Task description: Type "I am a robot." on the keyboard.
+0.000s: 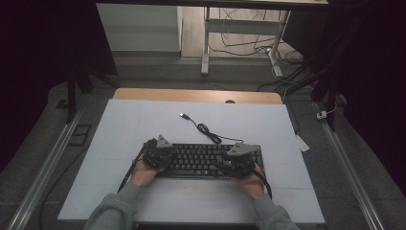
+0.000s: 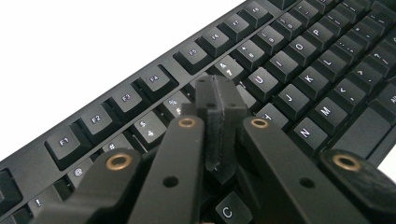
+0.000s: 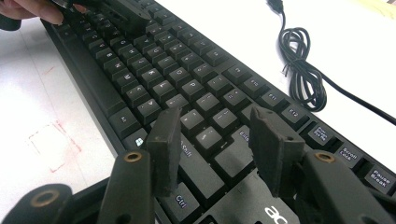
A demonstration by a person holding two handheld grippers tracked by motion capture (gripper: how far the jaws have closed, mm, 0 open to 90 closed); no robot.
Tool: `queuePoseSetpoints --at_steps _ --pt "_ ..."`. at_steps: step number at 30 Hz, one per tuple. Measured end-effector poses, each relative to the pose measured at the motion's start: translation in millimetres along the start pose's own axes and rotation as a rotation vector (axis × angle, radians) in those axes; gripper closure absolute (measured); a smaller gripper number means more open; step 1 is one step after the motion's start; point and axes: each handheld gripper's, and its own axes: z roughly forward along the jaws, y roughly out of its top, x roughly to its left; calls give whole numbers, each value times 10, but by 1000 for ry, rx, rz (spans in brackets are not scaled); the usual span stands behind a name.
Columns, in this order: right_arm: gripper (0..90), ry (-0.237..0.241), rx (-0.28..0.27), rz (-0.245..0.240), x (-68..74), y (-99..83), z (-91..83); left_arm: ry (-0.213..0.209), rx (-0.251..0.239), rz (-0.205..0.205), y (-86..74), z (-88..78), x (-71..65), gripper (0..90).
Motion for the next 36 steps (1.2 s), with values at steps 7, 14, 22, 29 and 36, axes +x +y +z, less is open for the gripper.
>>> queuePoseSetpoints --at_steps 7,14,22,29,36 --pt "540 -2 -3 0 -1 4 -8 -1 -21 -1 7 -37 3 894" --pt "537 -10 -11 0 -21 9 -32 0 -71 -21 -9 -214 65 892" --pt "532 -12 -10 8 -38 7 -34 -21 -117 -67 -75 -454 133 613" --pt "529 -18 -8 6 -50 4 -36 -15 -108 -97 -166 -557 170 436" --pt "528 -17 -12 10 -56 3 -40 -4 -92 -114 -318 -653 228 379"
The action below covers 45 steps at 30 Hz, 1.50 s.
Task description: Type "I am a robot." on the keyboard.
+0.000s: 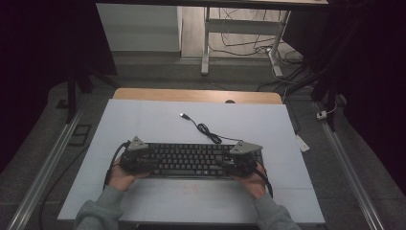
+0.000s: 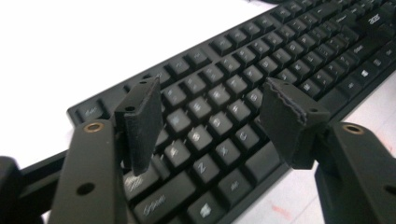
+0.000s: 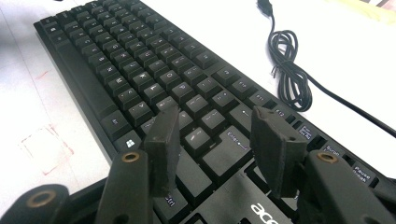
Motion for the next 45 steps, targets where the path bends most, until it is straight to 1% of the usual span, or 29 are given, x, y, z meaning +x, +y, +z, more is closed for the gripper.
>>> queuePoseSetpoints --at_steps 6,13,16,20,23,25,27,30,33,34,38,45 --pt "528 1 3 -2 8 2 18 0 -6 -18 -36 -39 48 358" --pt "531 5 2 0 14 3 30 -5 3 -8 -33 -16 36 343" --pt "538 14 -5 -1 33 30 50 -4 6 -4 -33 -6 30 339" --pt "567 31 -5 -20 81 81 98 -3 8 -4 -34 -3 33 337" --pt "595 39 2 -37 110 102 130 -4 9 -2 -35 0 31 337" --pt "635 47 3 -40 127 110 149 -7 10 -1 -35 7 30 337" --pt "700 58 9 -48 139 122 161 -9 12 -1 -37 12 25 337" --pt "815 86 12 -54 162 144 180 -11 15 3 -37 15 26 336" --pt "892 104 22 -64 184 167 207 -10 17 5 -40 19 25 336" --pt "895 111 21 -64 194 173 220 -9 18 6 -40 21 25 336" --pt "897 116 46 -69 234 200 274 -12 22 9 -41 29 19 336" --pt "897 137 82 -72 303 216 425 -10 25 13 -42 39 14 335"
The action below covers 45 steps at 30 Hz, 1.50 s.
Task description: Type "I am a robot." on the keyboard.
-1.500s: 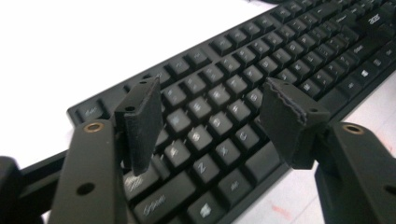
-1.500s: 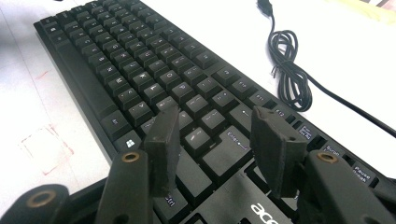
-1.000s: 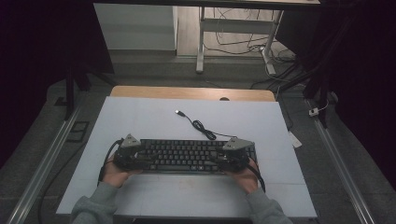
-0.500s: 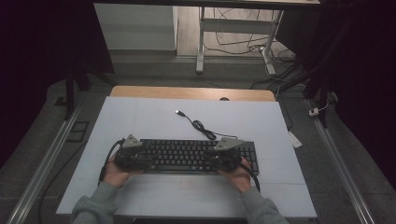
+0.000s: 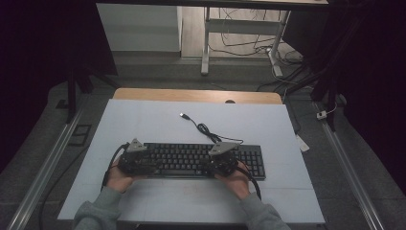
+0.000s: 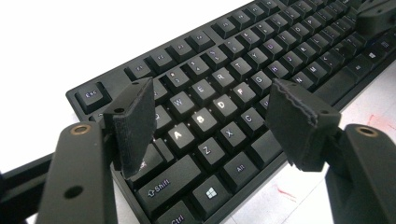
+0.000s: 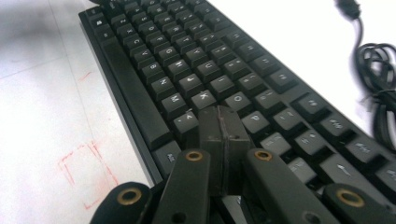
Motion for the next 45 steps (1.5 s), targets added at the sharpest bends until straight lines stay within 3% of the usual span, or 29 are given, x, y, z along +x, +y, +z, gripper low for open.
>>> queuePoseSetpoints --at_steps 19,25,32,38,45 --pt "897 -16 63 -1 62 1 159 4 8 11 -5 10 -12 334" --pt "897 -14 14 -14 63 17 97 4 3 11 -5 -1 -5 335" --pt "895 -51 -37 2 -17 -7 -54 6 2 10 -8 -8 -1 335" --pt "717 -100 -61 13 -91 -59 -155 7 4 9 -9 -6 5 335" --pt "607 -118 -73 40 -168 -107 -205 3 6 5 -12 3 5 333"
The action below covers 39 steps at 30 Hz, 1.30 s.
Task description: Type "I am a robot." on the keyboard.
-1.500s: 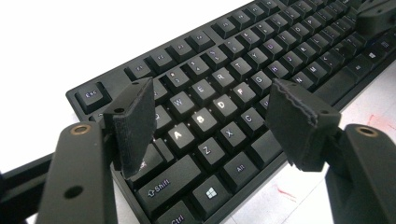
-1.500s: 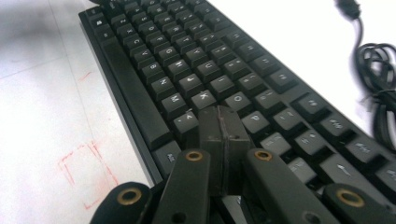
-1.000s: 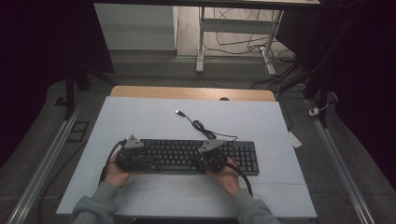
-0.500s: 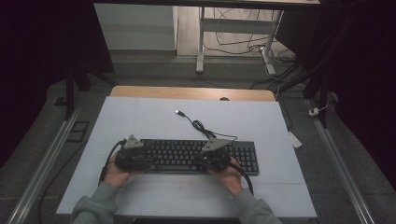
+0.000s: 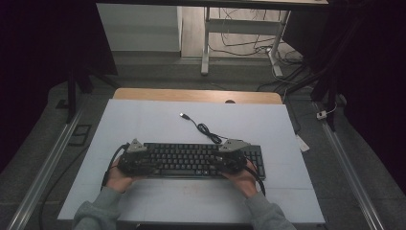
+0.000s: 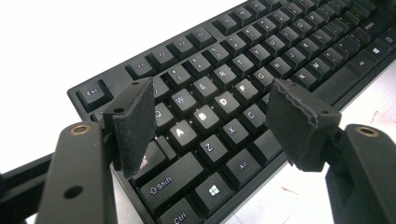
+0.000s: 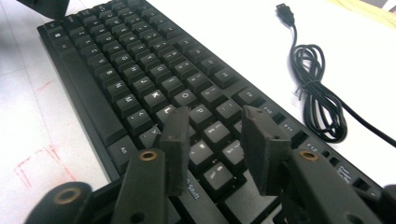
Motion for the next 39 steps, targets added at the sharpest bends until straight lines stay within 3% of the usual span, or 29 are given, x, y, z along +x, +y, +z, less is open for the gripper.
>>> queuePoseSetpoints --at_steps 14,26,32,39 --pt "547 -11 -10 24 -119 -94 -135 7 -3 6 -12 -30 -36 331" --pt "510 -82 -61 66 -227 -391 -655 14 -43 -5 -192 -257 -44 333" --pt "481 -136 -46 84 -348 -634 -857 9 -34 1 -303 -292 -57 333" --pt "469 -164 -41 94 -397 -843 -1056 19 -36 11 -399 -326 -60 332"
